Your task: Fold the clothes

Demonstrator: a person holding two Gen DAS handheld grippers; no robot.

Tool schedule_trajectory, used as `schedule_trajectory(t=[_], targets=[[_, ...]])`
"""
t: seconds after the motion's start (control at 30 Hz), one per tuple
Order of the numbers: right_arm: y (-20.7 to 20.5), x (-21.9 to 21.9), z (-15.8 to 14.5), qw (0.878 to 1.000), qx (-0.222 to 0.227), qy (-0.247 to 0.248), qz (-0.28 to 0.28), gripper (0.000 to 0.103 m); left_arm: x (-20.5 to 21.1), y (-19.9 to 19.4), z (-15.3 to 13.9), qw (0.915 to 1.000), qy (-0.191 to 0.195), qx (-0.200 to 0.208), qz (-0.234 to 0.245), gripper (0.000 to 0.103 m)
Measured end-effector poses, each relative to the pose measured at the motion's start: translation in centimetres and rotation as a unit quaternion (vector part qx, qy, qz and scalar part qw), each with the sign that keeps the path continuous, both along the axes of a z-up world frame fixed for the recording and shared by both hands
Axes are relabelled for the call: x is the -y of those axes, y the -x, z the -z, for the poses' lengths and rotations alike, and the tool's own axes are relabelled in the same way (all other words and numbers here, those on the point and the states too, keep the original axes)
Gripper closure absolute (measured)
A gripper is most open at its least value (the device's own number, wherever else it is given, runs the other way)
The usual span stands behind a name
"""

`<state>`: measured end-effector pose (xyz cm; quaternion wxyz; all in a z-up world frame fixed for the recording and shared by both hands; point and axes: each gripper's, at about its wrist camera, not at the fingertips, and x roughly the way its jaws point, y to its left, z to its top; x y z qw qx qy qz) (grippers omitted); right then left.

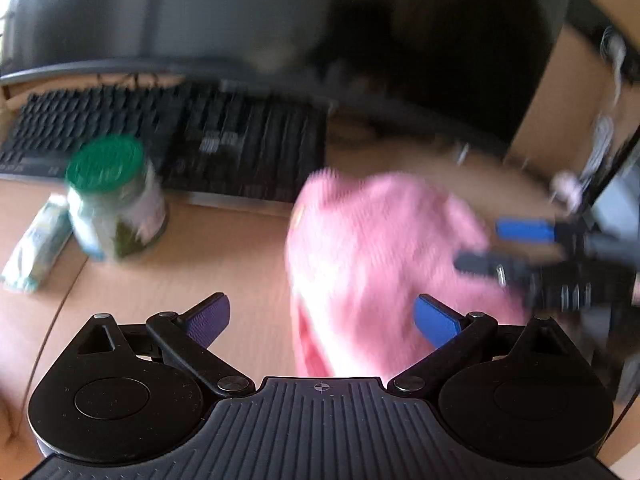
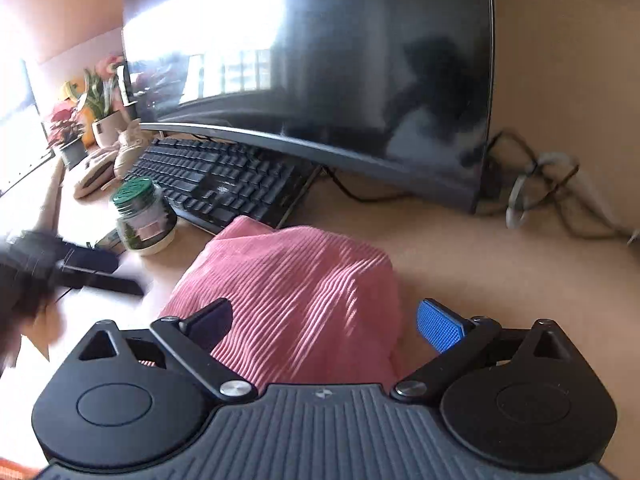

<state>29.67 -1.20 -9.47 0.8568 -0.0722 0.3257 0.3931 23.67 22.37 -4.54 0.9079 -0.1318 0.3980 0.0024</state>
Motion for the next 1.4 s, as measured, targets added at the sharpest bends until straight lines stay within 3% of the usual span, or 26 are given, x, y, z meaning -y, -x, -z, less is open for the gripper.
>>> schedule_trajectory(t=[0.1, 0.17, 0.3, 0.37, 0.43, 0.67, 0.87, 0.97, 1.13, 1.3, 1.4], targets=[[1.5, -0.8, 0.4, 0.999, -0.016, 0.008, -0.038, 0.015, 0.4, -2.5, -0.4, 0.9989, 0.031, 0.033, 0.013, 0.002], [2.1, -1.9, 2.2, 0.997, -0.034, 0.042, -0.057, 0.02, 1.4, -4.5, 0.4, 0.9984, 0.032, 0.044, 0.019, 0.002], [2.2, -1.4, 3.7, 0.996, -0.038, 0.063, -0.054, 0.019, 3.6, -7.5, 3.6, 0.9993, 0.015, 0.003, 0.034, 0.002], [1.6, -0.8, 3.7, 0.995, -0.045, 0.07, -0.048, 0.019, 4.7, -7.4, 4.0, 0.9987, -0.024, 0.004, 0.045, 0.002], [1.1, -0.4, 4.1, 0.995, -0.056, 0.073, -0.043, 0.019, 4.9, -7.3, 4.1, 0.9987, -0.027, 0.007, 0.043, 0.002], [1.0, 0.7, 3.0, 0.995, -0.057, 0.064, -0.042, 0.019, 4.7, -6.1, 4.1, 0.999, -0.022, 0.006, 0.039, 0.002], [1.4, 2.4, -0.4, 0.999, -0.041, 0.011, -0.029, 0.018, 4.4, -6.3, 4.6, 0.9991, -0.019, 0.002, 0.038, 0.002], [0.8, 0.9, 0.6, 0.998, -0.03, 0.04, -0.024, 0.018, 4.5, -5.8, 4.6, 0.9992, -0.014, -0.002, 0.037, 0.002], [0.6, -0.4, 3.3, 0.996, -0.041, 0.078, -0.011, 0.017, 4.5, -3.9, 4.2, 0.9985, 0.033, 0.001, 0.044, 0.002], [0.6, -0.8, 3.3, 0.996, -0.036, 0.085, -0.002, 0.015, 1.3, -1.7, 2.9, 0.9879, 0.139, 0.062, 0.032, 0.002], [0.7, -1.1, 3.4, 0.995, -0.033, 0.09, 0.001, 0.014, 0.9, -3.9, 4.0, 0.9894, 0.131, 0.054, 0.031, 0.002]])
